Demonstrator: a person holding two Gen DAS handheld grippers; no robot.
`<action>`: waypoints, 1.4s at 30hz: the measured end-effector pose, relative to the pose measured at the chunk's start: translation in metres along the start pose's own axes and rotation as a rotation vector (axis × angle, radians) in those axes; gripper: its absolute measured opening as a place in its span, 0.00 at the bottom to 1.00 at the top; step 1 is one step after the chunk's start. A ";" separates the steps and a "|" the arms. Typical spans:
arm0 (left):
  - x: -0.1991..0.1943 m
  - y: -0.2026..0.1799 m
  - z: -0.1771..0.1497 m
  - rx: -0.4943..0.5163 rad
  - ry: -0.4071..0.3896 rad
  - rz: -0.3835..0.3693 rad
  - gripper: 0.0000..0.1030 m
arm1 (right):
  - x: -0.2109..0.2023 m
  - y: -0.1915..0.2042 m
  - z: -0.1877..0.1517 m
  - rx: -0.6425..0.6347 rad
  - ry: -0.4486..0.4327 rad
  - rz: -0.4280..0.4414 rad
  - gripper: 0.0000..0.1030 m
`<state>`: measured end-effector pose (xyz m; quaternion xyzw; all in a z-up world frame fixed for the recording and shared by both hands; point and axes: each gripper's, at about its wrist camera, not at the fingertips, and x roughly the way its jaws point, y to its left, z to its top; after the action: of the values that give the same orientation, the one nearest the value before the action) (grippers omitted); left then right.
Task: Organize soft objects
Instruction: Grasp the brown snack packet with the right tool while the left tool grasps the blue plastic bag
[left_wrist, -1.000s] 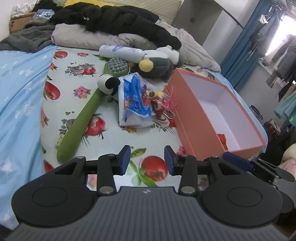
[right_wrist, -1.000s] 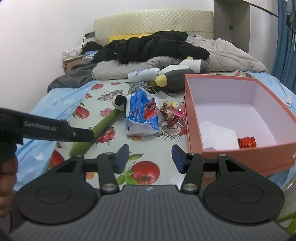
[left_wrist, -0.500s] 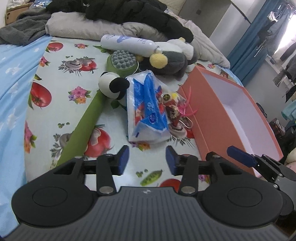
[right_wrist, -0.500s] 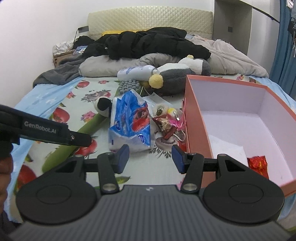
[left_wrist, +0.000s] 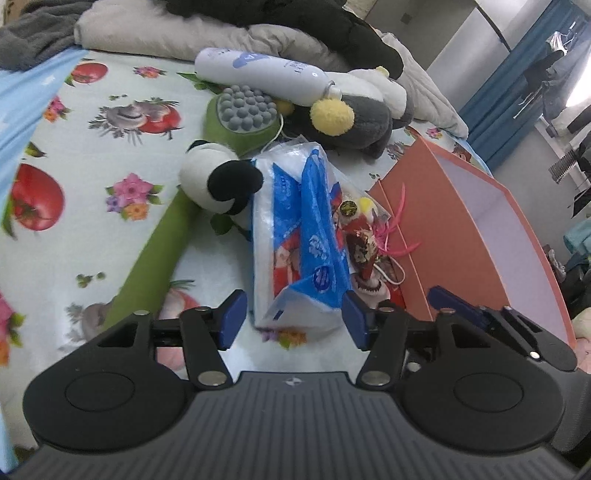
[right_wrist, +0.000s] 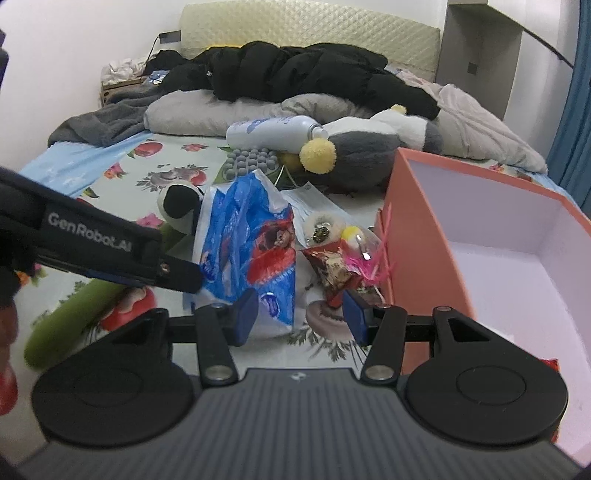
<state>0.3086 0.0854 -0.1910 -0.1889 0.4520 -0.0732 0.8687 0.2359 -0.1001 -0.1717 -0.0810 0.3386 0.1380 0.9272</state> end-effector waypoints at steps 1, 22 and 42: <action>0.003 0.000 0.002 -0.003 0.000 -0.005 0.64 | 0.005 0.000 0.001 0.002 0.003 0.006 0.51; 0.041 0.007 0.039 -0.101 -0.001 -0.123 0.54 | 0.095 -0.003 0.018 0.042 0.043 -0.140 0.47; 0.017 -0.015 0.024 -0.005 -0.034 -0.009 0.04 | 0.080 -0.001 0.007 -0.009 0.015 -0.145 0.24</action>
<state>0.3387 0.0728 -0.1854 -0.1944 0.4365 -0.0727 0.8754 0.2989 -0.0829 -0.2182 -0.1104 0.3382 0.0715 0.9319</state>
